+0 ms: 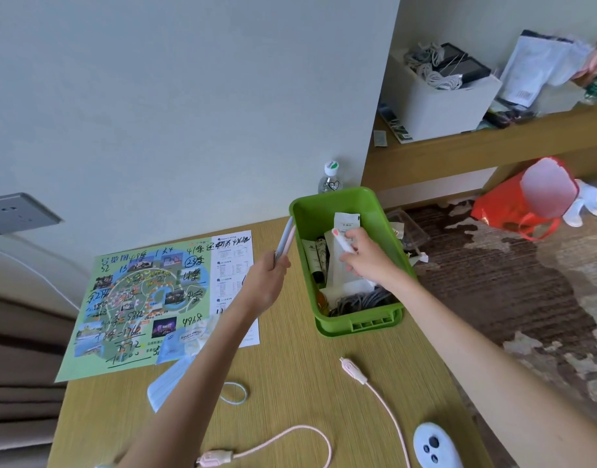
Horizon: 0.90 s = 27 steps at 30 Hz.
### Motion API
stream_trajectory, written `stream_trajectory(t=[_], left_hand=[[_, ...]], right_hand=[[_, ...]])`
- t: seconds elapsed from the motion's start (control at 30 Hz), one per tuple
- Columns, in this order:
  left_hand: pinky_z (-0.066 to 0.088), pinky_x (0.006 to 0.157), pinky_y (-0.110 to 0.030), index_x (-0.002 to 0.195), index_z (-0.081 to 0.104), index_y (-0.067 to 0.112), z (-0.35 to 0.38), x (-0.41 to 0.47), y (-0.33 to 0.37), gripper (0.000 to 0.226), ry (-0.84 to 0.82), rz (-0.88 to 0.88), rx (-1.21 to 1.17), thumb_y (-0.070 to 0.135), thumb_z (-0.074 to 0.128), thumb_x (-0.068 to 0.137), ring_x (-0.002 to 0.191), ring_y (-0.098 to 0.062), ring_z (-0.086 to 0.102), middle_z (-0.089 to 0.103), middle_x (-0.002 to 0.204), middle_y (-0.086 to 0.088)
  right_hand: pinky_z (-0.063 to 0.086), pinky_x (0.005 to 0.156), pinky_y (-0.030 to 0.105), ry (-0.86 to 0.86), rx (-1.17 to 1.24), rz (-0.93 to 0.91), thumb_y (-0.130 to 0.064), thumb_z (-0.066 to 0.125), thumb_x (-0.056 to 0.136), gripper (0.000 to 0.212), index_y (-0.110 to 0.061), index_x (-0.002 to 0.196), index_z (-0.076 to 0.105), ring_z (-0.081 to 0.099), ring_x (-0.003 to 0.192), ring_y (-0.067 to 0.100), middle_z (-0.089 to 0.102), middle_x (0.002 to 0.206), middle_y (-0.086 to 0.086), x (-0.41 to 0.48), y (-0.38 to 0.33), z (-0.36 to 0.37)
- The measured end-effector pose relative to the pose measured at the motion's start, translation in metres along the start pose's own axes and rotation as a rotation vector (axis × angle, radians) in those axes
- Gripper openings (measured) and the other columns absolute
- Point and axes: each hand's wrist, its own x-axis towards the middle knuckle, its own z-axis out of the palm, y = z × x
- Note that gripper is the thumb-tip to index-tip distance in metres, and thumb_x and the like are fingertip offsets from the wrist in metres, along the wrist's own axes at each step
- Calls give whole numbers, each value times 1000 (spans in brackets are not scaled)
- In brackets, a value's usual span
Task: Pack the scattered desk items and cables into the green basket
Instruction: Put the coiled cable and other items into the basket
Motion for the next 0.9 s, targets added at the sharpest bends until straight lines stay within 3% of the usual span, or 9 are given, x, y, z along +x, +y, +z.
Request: stream_trajectory(t=[0.07, 0.13, 0.27, 0.37, 0.47, 0.57, 0.7, 0.9], left_hand=[[39, 58, -29, 98, 55, 8, 5, 3, 8, 27, 26, 7, 31, 29, 38, 102, 64, -14, 45, 51, 77, 1], [37, 54, -31, 99, 53, 3, 12, 7, 18, 31, 64, 26, 81, 29, 36, 102, 61, -15, 44, 52, 77, -2], [37, 49, -33, 103, 42, 7, 32, 11, 40, 22, 140, 120, 165, 26, 31, 103, 57, -22, 49, 58, 84, -10], [41, 60, -38, 125, 36, 4, 54, 13, 58, 28, 167, 153, 279, 18, 31, 101, 82, -38, 61, 59, 114, -18], [43, 65, -38, 145, 21, 1, 73, 17, 69, 49, 183, 120, 548, 20, 33, 101, 102, -36, 62, 48, 132, -16], [41, 65, -34, 140, 31, 6, 73, 16, 66, 44, 219, 168, 693, 27, 35, 101, 103, -30, 60, 51, 123, -12], [39, 61, -34, 124, 46, 11, 40, 13, 51, 31, 326, 221, 554, 24, 36, 98, 92, -30, 61, 56, 120, -8], [41, 63, -31, 114, 55, 10, -37, -4, -27, 24, 445, 69, 521, 21, 40, 99, 87, -22, 60, 61, 117, -8]], right_hand=[[53, 86, 48, -37, -34, -5, -8, 54, 95, 54, -12, 142, 27, 63, 97, 31, 53, 123, 16, 3, -2, 1], [48, 97, 48, -60, -162, -12, -10, 56, 95, 60, -9, 146, 25, 57, 112, 31, 51, 131, 17, 2, 0, 2], [52, 84, 28, 215, -372, -219, -3, 58, 91, 46, -11, 135, 46, 59, 110, 16, 52, 137, 3, -13, 8, -9], [47, 75, 22, 378, -370, -325, 0, 56, 91, 31, -12, 119, 57, 62, 100, 14, 59, 124, 0, -25, 19, -22], [47, 75, 23, 360, -348, -364, 0, 54, 92, 25, -11, 113, 59, 60, 91, 10, 60, 116, -1, -35, 26, -25], [53, 74, 25, 333, -347, -394, 0, 55, 92, 24, -10, 114, 59, 62, 90, 10, 60, 117, -1, -40, 28, -23], [55, 66, 31, 341, -339, -461, -3, 56, 92, 21, -12, 111, 59, 64, 82, 12, 61, 114, -4, -42, 16, -14], [53, 64, 30, 288, -309, -614, -4, 55, 92, 18, -12, 108, 59, 62, 90, 14, 59, 107, -3, -48, -33, 33]])
